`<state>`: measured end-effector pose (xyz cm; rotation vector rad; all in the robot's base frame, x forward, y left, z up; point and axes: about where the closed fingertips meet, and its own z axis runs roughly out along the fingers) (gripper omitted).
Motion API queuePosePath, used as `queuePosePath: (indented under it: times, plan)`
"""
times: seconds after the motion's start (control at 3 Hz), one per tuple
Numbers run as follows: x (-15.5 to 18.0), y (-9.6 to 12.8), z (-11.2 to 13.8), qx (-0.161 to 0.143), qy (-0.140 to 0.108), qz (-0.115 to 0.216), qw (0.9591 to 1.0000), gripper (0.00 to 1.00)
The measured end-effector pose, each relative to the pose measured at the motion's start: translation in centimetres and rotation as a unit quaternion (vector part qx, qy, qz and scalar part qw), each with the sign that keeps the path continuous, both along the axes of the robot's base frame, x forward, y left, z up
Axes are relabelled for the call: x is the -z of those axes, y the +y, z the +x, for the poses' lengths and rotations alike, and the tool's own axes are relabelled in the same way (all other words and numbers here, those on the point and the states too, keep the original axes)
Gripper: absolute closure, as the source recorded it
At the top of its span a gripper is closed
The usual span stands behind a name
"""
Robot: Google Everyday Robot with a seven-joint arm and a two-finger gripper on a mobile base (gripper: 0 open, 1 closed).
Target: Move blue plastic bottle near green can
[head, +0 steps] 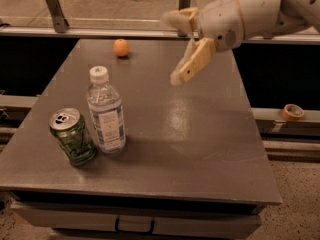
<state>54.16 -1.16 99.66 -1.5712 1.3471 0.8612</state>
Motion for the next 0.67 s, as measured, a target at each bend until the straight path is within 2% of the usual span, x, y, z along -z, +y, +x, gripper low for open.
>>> queuePosePath:
  times: [0.33, 0.67]
  plan:
    - [-8.2, -6.6, 2.7, 0.129, -0.102, 0.003, 0.9863, 0.00]
    - [-9.9, -6.8, 4.1, 0.158, -0.121, 0.021, 0.9797, 0.00]
